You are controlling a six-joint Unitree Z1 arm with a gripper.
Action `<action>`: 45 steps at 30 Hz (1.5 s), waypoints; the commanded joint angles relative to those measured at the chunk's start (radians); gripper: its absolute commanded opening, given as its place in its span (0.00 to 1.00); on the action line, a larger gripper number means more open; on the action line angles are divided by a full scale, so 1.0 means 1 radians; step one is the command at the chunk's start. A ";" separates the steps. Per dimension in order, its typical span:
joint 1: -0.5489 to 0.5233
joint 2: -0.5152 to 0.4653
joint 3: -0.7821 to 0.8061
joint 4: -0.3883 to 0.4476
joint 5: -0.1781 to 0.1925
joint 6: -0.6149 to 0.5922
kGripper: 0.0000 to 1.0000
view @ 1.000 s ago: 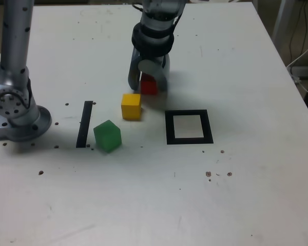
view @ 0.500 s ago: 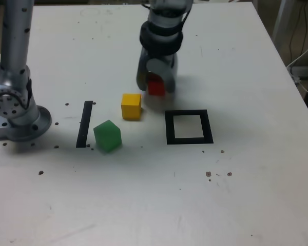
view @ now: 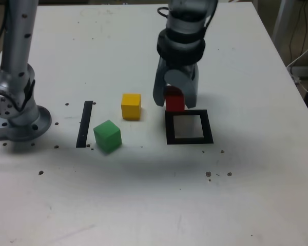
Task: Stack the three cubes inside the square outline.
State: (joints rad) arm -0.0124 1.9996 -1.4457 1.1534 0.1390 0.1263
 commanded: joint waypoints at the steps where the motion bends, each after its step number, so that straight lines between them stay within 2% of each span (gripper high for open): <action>1: -0.023 0.022 -0.030 0.030 -0.007 -0.020 0.31; 6: -0.053 0.051 -0.066 0.055 -0.013 -0.067 0.31; 16: -0.074 0.075 -0.061 0.048 -0.012 -0.156 0.31; 32: -0.096 0.109 -0.075 0.010 -0.029 -0.168 0.33; 34: -0.096 0.112 -0.072 0.002 -0.026 -0.166 0.44; 39: -0.096 0.116 -0.054 -0.014 -0.022 -0.160 0.90; 41: -0.096 0.116 -0.049 -0.016 -0.023 -0.160 0.97; 45: -0.096 0.115 -0.044 -0.020 -0.022 -0.160 0.98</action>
State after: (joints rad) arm -0.1070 2.1103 -1.4911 1.1351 0.1160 -0.0351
